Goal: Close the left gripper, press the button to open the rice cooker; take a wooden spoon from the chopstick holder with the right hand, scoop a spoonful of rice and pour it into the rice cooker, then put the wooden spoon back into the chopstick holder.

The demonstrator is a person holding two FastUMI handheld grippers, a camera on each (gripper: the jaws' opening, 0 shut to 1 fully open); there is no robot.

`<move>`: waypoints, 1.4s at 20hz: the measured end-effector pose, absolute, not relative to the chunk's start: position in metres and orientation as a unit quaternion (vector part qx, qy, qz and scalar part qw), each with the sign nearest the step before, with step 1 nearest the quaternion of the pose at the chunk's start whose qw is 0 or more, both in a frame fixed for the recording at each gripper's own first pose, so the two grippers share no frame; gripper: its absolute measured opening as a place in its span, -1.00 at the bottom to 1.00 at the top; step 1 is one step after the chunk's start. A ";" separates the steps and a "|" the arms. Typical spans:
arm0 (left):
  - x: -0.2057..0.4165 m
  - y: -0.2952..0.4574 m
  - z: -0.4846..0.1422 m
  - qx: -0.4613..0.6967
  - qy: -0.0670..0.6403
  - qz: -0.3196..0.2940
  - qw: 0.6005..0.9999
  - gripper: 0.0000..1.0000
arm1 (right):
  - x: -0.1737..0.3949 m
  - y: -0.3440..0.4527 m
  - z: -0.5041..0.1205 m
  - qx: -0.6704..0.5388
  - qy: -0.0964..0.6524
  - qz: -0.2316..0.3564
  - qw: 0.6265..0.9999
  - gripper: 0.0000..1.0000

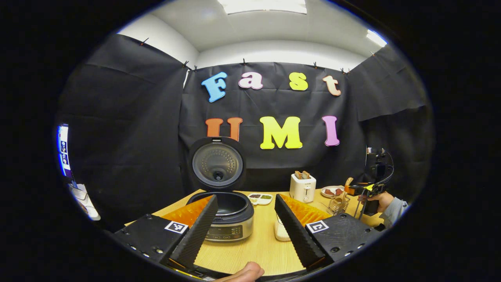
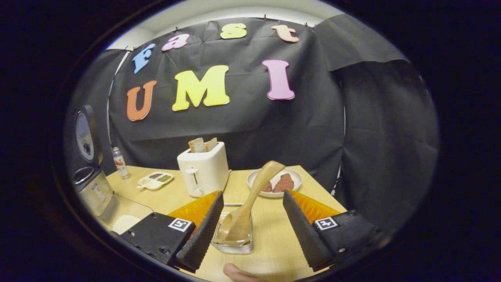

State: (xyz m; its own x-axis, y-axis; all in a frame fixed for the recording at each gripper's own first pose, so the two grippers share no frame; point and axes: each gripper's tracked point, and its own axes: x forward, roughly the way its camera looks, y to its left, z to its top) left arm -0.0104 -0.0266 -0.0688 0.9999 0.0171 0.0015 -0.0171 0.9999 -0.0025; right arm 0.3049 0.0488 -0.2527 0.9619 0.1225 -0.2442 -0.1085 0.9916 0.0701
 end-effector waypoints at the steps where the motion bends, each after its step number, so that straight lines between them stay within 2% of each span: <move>1: -0.010 -0.021 -0.069 0.007 -0.002 0.014 1.000 0.92 | 0.311 0.053 -0.259 0.028 0.135 0.063 0.988 0.95; 2: -0.009 -0.018 -0.067 0.014 -0.006 0.016 1.000 0.92 | 0.317 0.052 -0.262 0.036 0.143 0.059 0.987 0.89; 5: -0.005 -0.022 -0.070 0.006 -0.010 -0.006 1.000 0.91 | 0.338 0.041 -0.269 0.063 0.155 0.036 0.985 0.89; 7: -0.007 -0.021 -0.078 -0.006 -0.001 -0.012 1.000 0.92 | 0.348 0.049 -0.269 0.076 0.155 0.057 0.983 0.76; 8: -0.008 -0.018 -0.077 -0.011 0.003 -0.012 1.000 0.92 | 0.353 0.057 -0.267 0.085 0.155 0.076 0.981 0.52; 10: -0.011 -0.014 -0.078 -0.015 0.005 -0.011 1.000 0.92 | 0.365 0.059 -0.277 0.096 0.172 0.075 0.977 0.25; 11: -0.012 -0.011 -0.076 -0.015 0.003 -0.007 1.000 0.92 | 0.369 0.061 -0.285 0.100 0.184 0.075 0.975 0.20; 12: -0.013 -0.008 -0.076 -0.015 0.002 -0.001 1.000 0.92 | 0.369 0.059 -0.288 0.107 0.193 0.068 0.973 -0.14; 13: -0.014 -0.005 -0.076 -0.017 0.003 0.005 1.000 0.92 | 0.368 0.063 -0.287 0.122 0.198 0.078 0.969 -0.39; 14: -0.016 -0.005 -0.078 -0.021 0.009 0.008 1.000 0.92 | 0.363 0.074 -0.280 0.145 0.205 0.104 0.962 -0.48; 16: -0.025 -0.011 -0.074 -0.027 0.003 0.003 1.000 0.92 | 0.353 0.078 -0.274 0.143 0.206 0.109 0.962 -0.67; 20: -0.029 -0.013 -0.071 -0.029 -0.006 0.002 1.000 0.89 | 0.335 0.074 -0.232 0.120 0.158 0.114 0.973 -0.78; 28: -0.042 -0.014 -0.080 -0.032 0.013 0.001 0.999 0.89 | 0.273 0.090 -0.159 0.076 0.078 0.101 0.989 -0.80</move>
